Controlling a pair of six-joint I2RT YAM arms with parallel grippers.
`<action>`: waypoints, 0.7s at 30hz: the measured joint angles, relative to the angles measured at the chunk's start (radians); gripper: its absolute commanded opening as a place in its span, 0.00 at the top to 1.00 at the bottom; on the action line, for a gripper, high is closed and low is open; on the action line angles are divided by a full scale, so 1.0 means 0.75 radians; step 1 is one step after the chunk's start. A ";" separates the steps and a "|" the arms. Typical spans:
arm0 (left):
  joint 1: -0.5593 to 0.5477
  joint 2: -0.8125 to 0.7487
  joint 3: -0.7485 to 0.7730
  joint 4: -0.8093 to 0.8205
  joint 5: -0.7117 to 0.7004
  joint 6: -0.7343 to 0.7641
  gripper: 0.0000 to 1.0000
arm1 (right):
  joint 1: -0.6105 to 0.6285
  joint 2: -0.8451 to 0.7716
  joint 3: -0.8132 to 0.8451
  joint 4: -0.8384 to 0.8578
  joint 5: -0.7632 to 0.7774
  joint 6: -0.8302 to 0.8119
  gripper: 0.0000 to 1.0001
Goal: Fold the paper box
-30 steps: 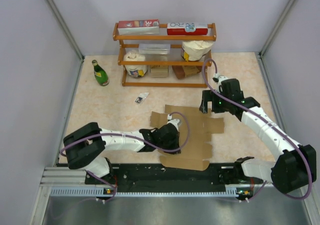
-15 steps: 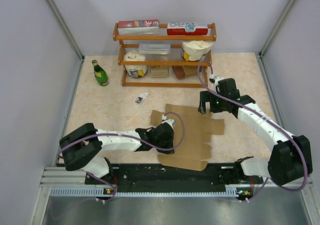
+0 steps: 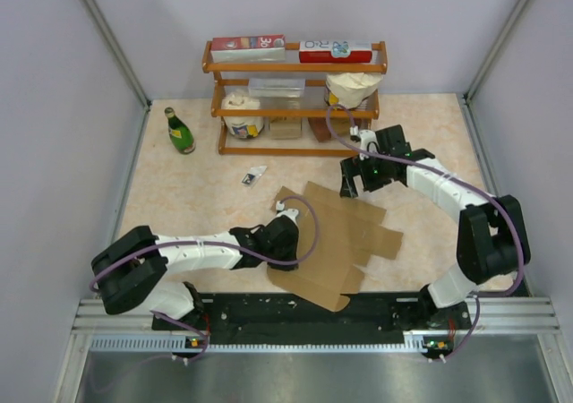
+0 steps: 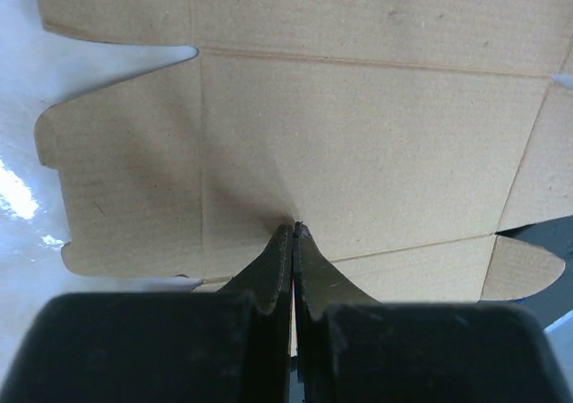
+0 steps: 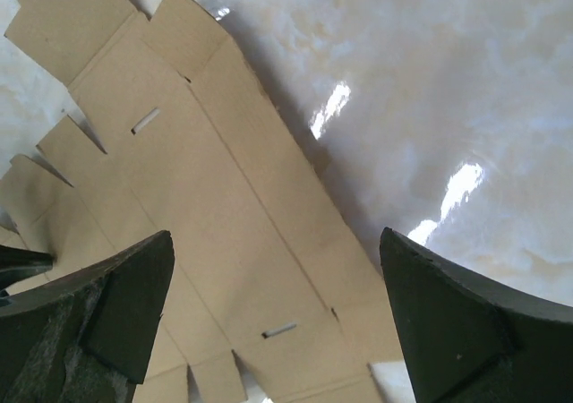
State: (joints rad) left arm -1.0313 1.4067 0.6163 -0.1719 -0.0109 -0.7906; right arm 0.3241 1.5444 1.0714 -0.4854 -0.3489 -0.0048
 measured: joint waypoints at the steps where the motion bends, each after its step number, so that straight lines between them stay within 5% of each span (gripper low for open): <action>1: 0.004 -0.003 -0.002 -0.004 -0.002 0.002 1.00 | -0.001 0.027 0.017 0.000 -0.023 -0.030 0.05; 21: 0.013 -0.015 -0.006 -0.017 -0.008 0.010 1.00 | -0.052 0.371 0.113 0.006 -0.250 -0.199 0.11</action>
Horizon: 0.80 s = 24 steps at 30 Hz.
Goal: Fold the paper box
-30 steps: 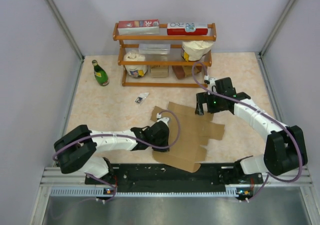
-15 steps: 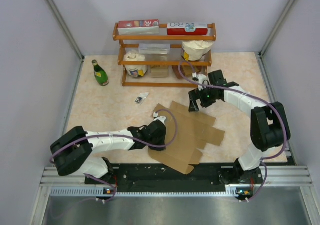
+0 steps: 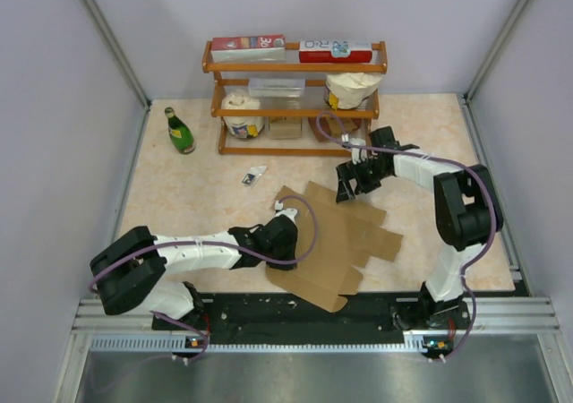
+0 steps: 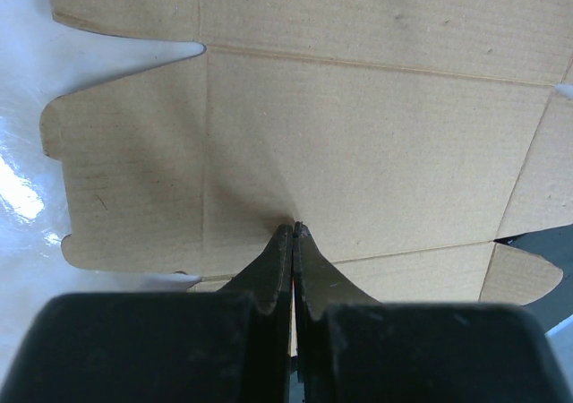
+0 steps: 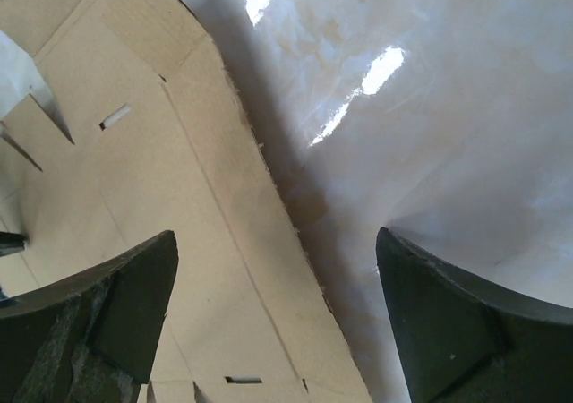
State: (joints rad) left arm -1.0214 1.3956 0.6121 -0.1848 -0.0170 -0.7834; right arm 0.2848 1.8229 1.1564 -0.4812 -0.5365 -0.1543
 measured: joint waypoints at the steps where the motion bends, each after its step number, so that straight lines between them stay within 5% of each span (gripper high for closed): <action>1: 0.000 0.000 0.000 0.000 0.000 0.000 1.00 | 0.000 0.009 0.011 0.007 -0.011 0.000 0.13; 24: 0.001 0.011 -0.001 0.035 0.047 -0.012 1.00 | 0.011 -0.044 -0.144 0.136 -0.136 0.116 0.60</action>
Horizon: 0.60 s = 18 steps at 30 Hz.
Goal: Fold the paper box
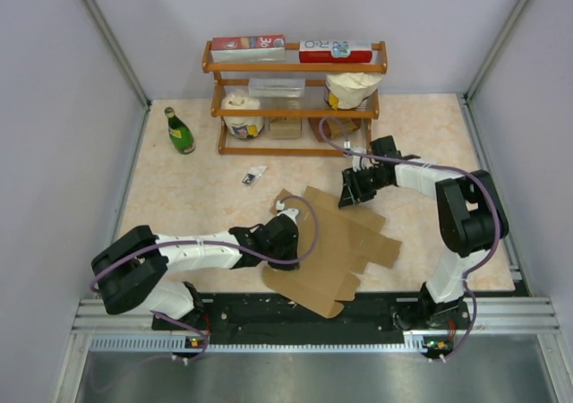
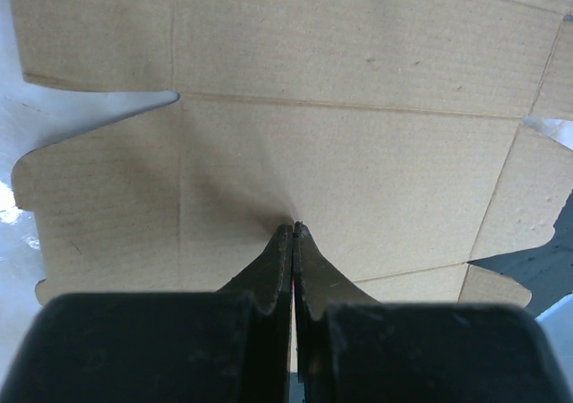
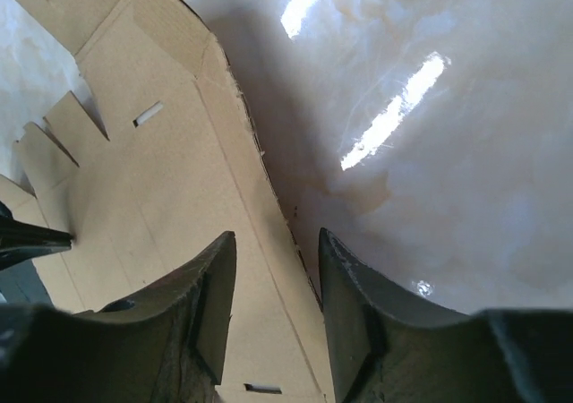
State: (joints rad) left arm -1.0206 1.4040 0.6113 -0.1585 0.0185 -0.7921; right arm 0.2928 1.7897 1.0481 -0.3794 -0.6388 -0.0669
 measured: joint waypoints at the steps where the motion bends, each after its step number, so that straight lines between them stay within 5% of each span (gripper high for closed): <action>1: 0.000 0.001 0.000 0.003 0.004 -0.001 1.00 | 0.007 -0.011 -0.004 0.004 0.012 0.001 0.61; 18: 0.001 0.014 -0.021 0.062 0.041 -0.014 1.00 | 0.055 -0.096 -0.074 0.076 -0.002 -0.006 0.69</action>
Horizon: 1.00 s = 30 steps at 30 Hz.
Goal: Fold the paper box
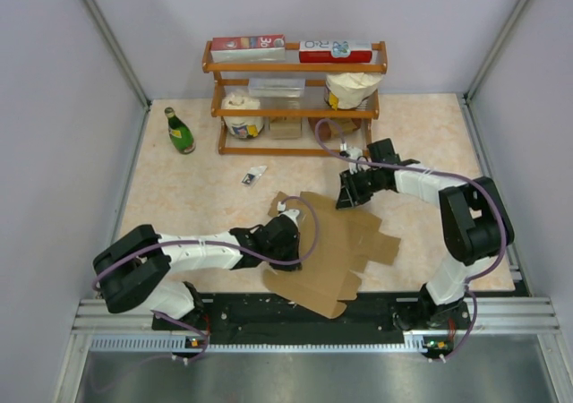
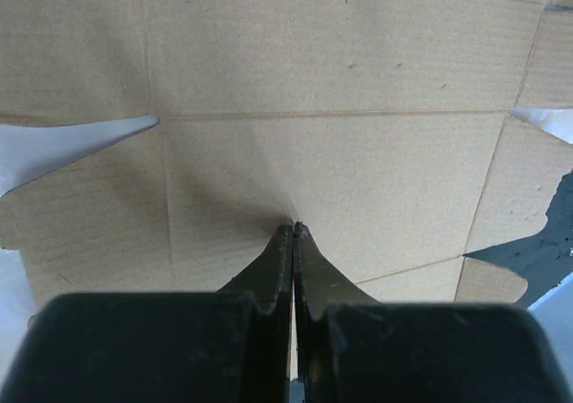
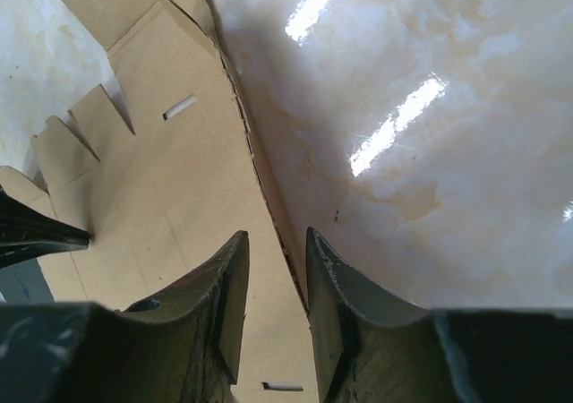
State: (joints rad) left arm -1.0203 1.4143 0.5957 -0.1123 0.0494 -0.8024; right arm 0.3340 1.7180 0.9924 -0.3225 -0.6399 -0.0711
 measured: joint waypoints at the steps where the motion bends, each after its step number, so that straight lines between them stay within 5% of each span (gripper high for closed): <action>1: 0.000 0.003 -0.001 0.008 0.006 0.000 1.00 | 0.005 -0.003 0.000 0.002 -0.003 -0.003 0.69; 13: 0.001 0.023 -0.018 0.088 0.044 -0.014 1.00 | 0.077 -0.004 -0.015 -0.011 0.079 -0.038 0.73; 23: 0.001 0.022 -0.030 0.111 0.053 -0.015 1.00 | 0.085 -0.004 -0.015 -0.008 0.167 -0.056 0.99; 30: 0.002 -0.109 -0.071 0.053 -0.031 -0.019 1.00 | 0.117 -0.046 -0.015 -0.005 0.263 -0.028 1.00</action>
State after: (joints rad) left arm -1.0187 1.3327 0.5423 -0.0727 0.0265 -0.8165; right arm 0.4217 1.6836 0.9813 -0.3260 -0.4427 -0.0921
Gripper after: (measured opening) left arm 0.008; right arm 0.009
